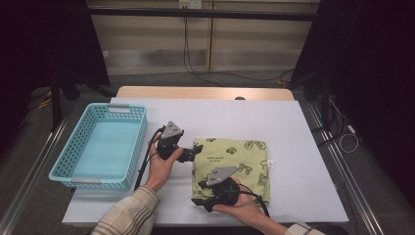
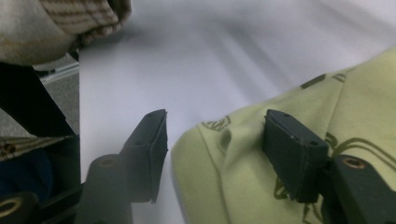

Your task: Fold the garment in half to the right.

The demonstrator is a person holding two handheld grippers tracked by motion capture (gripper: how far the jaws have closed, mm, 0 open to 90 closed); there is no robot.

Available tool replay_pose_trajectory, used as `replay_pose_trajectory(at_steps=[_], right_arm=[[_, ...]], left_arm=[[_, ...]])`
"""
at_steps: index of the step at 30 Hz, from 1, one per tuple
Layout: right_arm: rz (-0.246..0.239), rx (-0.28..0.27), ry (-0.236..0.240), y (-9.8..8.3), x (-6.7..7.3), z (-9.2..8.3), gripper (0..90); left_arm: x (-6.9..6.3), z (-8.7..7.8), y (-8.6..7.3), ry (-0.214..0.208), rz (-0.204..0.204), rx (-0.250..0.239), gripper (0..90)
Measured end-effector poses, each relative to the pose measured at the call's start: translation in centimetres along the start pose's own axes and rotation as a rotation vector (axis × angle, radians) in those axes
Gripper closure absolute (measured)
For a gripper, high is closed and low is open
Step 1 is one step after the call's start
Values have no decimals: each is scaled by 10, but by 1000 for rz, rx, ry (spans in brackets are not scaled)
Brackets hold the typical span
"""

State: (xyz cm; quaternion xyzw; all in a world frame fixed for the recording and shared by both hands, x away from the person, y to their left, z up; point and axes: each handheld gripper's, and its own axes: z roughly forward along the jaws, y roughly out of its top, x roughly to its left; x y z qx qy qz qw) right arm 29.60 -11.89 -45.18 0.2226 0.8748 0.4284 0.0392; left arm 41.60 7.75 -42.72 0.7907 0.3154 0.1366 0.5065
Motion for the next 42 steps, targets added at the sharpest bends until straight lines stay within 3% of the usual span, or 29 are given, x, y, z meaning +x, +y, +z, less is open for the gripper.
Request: replay_pose_trajectory(at_steps=[1, 4, 14, 19, 22, 24, 25, 27, 32, 33, 34, 35, 39, 40, 41, 42], right_arm=[[13, 7, 3, -1, 2, 1, 434], [-53, 13, -18, -3, 4, 4, 460], [-96, 12, -75, -6, 12, 7, 485], [-113, 14, -71, -6, 11, 6, 572], [-98, 15, -84, -5, 9, 4, 661], [-82, 14, -89, -5, 8, 4, 731], [-79, 9, -91, -5, 6, 3, 747], [-59, 11, -88, -6, 7, 3, 763], [-53, 5, -87, -6, 3, 3, 785], [-53, 4, -75, -6, 2, 3, 785], [-53, 3, -82, -6, 2, 3, 785], [-47, 2, -78, -6, 2, 3, 785], [-46, 6, -78, -5, 1, 3, 785], [-35, 8, -77, -5, 2, 2, 784], [-37, 5, -77, -6, 2, 2, 784], [-52, 4, -78, -6, 1, 3, 784]], left_arm=[[0, 0, 0, 2, -1, 0, 53], [0, 0, -1, -1, -2, 1, 53], [1, 3, -2, 11, -9, 14, 53], [3, 3, -2, 19, 6, 30, 53], [2, 5, -3, 22, -15, 23, 53], [3, 5, -3, 34, 5, 47, 59], [2, 7, -4, 35, -8, 39, 60], [3, 8, -5, 36, -1, 57, 60], [6, 10, -5, 36, -31, 80, 67], [9, 10, -5, 49, -18, 79, 69], [9, 13, -5, 52, -36, 69, 69], [11, 14, -4, 56, -11, 90, 69], [19, 23, 0, 88, -1, 122, 69], [22, 24, 2, 97, 20, 139, 69], [23, 27, 1, 92, -3, 121, 71], [27, 27, 1, 82, 13, 141, 72]])
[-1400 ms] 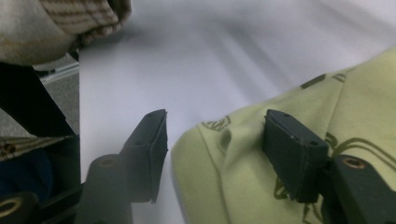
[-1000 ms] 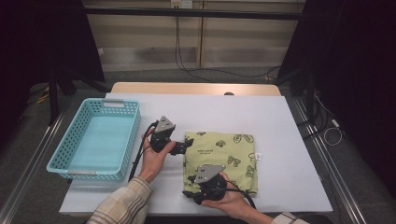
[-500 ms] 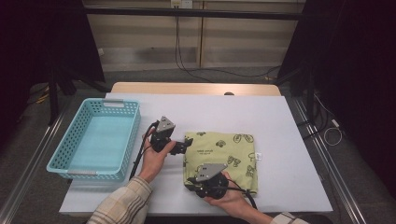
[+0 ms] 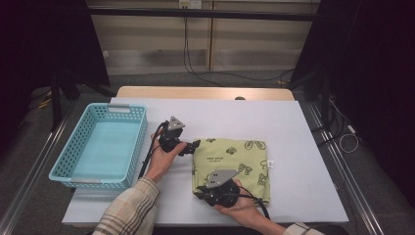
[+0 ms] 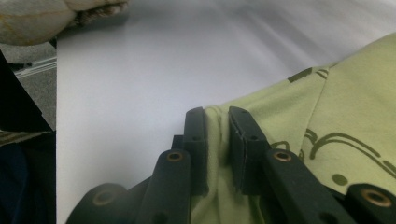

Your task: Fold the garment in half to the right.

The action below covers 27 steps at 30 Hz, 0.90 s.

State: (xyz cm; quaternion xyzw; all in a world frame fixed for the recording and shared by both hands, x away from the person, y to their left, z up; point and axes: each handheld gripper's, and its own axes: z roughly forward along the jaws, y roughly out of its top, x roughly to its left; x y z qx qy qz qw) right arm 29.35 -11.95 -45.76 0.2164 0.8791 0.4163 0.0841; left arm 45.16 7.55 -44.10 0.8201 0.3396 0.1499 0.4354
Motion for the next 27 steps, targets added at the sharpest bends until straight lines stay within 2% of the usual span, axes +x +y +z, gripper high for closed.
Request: replay_pose_trajectory(at_steps=[2, 4, 5, 7, 8, 10, 11, 12, 15, 16, 18, 19, 20, 21, 25, 27], right_arm=[[6, 0, 12, 0, 0, 0, 783], [22, -1, 18, 0, 0, -1, 782], [19, 1, 16, 0, 0, -1, 783], [-1, -1, 12, 0, 0, 0, 782], [-17, -4, 10, 0, 0, 0, 782], [-4, -1, 13, 0, 0, 0, 780], [-6, -1, 15, 0, 0, 0, 779], [4, 0, 17, -1, 0, -1, 778], [-4, -2, 16, 0, 0, 0, 778], [-17, -3, 13, 0, 0, 0, 777], [-2, -1, 4, 0, 1, 0, 777], [-2, 0, 12, 0, 1, 0, 778], [-2, 0, 3, 0, 1, 0, 778], [0, -2, 4, -1, 1, 0, 778], [-16, -3, 13, 0, -1, 0, 778], [31, -8, 33, -1, -1, 0, 778]], left_arm=[[3, 6, -1, -10, -36, 3, 72], [3, 13, 0, -13, -29, 31, 96], [3, 16, 1, -12, -17, 36, 122], [1, 22, 1, -19, -20, 48, 139], [-1, 26, 0, -14, -24, 52, 173], [-4, 30, 0, -8, -42, 70, 220], [-5, 31, 0, -1, -42, 95, 238], [-6, 33, -1, -9, -52, 103, 278], [-10, 35, -1, 4, -1, 123, 294], [-10, 35, -1, -2, 10, 121, 311], [-11, 34, -1, -17, 22, 121, 343], [-12, 35, -2, -31, 5, 106, 376], [-13, 35, -2, -44, 3, 112, 409], [-11, 34, -1, -46, 31, 117, 430], [-11, 34, -2, -54, 26, 113, 471], [-12, 35, -2, -54, 18, 107, 503]])
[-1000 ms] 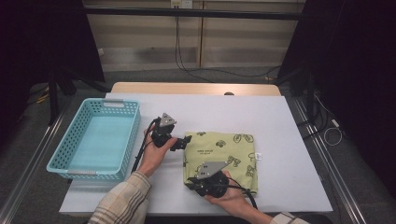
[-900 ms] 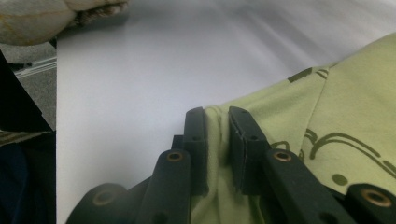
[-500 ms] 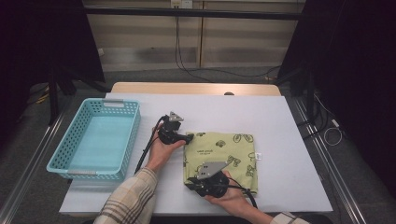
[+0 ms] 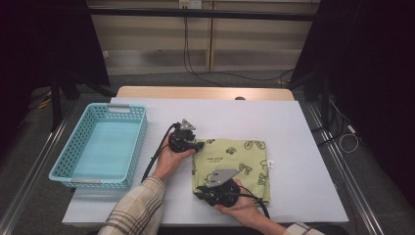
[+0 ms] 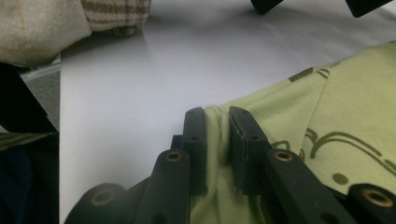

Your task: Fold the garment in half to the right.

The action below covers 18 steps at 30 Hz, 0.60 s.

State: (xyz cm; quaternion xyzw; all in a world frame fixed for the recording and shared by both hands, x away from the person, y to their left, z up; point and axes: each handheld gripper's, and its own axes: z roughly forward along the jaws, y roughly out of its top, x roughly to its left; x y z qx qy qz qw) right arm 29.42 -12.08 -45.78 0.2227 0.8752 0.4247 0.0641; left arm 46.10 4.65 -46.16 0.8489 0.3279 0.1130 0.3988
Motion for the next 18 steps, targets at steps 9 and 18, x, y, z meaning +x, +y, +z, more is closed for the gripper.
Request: replay_pose_trajectory(at_steps=[9, 18], right_arm=[[3, 0, -4, 0, 0, -1, 781], [29, -17, 4, 0, 0, -3, 784]], left_arm=[[-4, 0, 1, -42, -32, 0, 761], [-4, -2, 0, -44, -80, -21, 833]])
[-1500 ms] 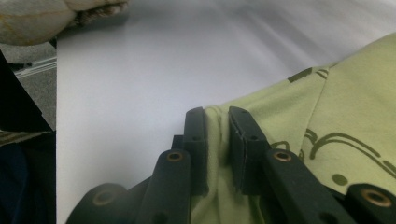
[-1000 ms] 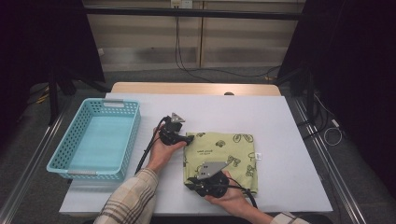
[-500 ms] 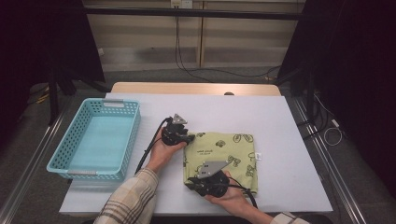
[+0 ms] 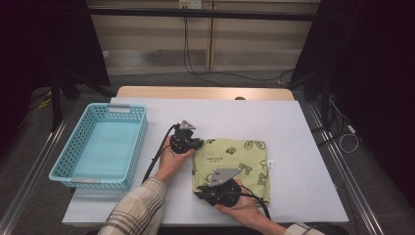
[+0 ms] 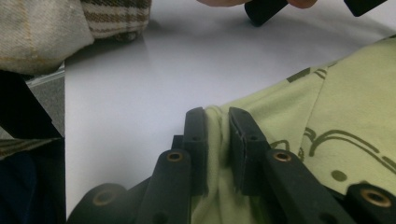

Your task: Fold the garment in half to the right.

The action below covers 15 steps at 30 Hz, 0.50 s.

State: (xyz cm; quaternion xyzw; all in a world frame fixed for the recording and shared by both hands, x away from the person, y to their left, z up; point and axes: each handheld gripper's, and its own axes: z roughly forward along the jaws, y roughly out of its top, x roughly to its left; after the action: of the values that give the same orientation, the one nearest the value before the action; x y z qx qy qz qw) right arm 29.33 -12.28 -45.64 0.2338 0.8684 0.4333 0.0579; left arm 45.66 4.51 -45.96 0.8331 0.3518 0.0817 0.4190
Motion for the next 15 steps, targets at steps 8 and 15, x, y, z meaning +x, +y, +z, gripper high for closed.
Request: replay_pose_trajectory(at_steps=[8, 15], right_arm=[[4, -35, -2, 3, -1, -8, 785], [11, -78, -8, 9, -2, -15, 785]], left_arm=[[3, -11, 4, -25, -61, -59, 833], [6, -18, 7, -38, -58, -72, 833]])
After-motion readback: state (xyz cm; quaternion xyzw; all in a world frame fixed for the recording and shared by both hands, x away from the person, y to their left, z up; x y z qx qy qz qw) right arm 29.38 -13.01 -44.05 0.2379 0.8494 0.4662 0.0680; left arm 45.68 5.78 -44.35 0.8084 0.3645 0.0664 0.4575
